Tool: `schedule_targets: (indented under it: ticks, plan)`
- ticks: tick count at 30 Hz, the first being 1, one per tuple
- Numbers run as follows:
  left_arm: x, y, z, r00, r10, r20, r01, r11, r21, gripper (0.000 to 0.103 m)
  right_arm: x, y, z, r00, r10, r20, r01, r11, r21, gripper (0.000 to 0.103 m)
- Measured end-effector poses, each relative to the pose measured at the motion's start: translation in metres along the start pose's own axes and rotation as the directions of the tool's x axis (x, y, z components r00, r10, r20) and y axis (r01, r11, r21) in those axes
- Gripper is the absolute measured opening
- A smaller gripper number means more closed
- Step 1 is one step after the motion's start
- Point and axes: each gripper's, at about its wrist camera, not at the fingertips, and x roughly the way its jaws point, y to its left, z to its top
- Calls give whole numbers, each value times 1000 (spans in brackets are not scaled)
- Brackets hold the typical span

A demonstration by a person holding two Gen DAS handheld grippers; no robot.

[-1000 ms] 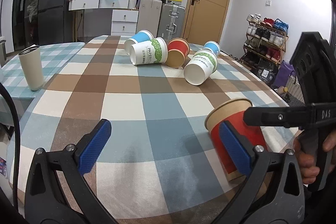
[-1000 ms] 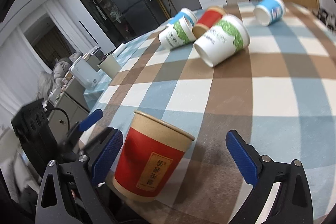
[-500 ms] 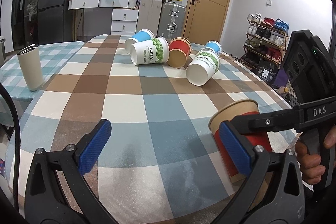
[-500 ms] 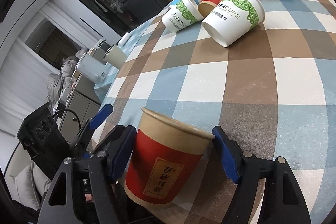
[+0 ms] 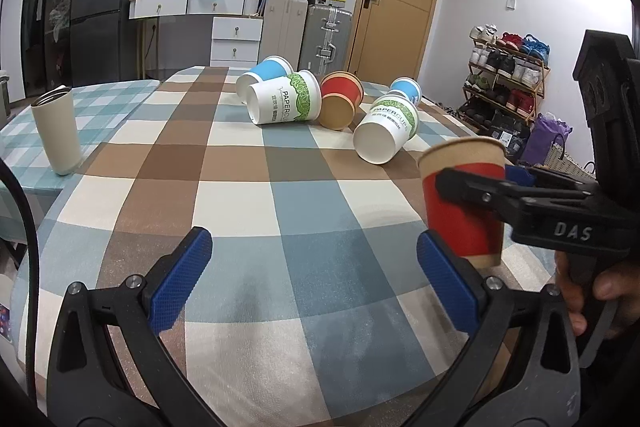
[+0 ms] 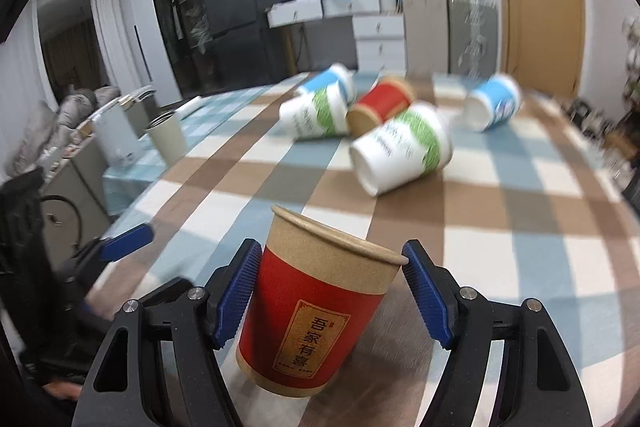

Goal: Flip cup upright
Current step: 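Lower the upright red cup onto the tablecloth with the right tool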

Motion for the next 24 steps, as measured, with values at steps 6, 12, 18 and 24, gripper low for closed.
schedule_targets:
  ticks: [6, 12, 18, 24]
  plan:
    - [1, 3, 0, 1000, 2, -4, -2, 1000, -14, 102, 10, 7, 10, 996, -71, 50, 73, 996, -47, 74]
    - [2, 4, 0, 1000, 4, -5, -4, 1000, -13, 102, 19, 13, 11, 995, -91, 48, 95, 993, -76, 74]
    - [2, 5, -1, 1000, 6, -6, -7, 1000, -12, 102, 14, 16, 8, 996, -69, 50, 74, 992, -103, 73]
    - [2, 5, -1, 1000, 6, -6, -6, 1000, -14, 102, -2, 16, -4, 997, -15, 77, 25, 991, -131, 73]
